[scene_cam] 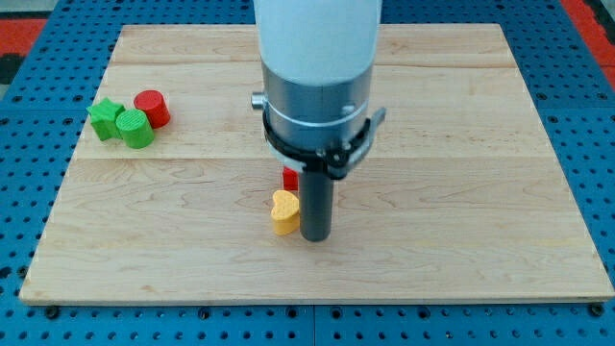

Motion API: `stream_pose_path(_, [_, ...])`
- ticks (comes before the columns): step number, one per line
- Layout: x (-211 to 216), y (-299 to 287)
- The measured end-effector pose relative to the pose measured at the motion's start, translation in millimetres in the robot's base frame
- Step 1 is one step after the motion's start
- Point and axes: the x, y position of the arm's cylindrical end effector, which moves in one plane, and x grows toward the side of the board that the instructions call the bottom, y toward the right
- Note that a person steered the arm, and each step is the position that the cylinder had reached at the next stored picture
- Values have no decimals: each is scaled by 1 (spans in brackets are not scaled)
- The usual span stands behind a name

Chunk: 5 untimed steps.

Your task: Push the green star between the red circle and the green circle

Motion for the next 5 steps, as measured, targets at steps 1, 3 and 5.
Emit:
stream_pose_path(1, [41,-92])
stream_pose_path(3, [-79,-267])
stream_pose_path(5, [-153,-307])
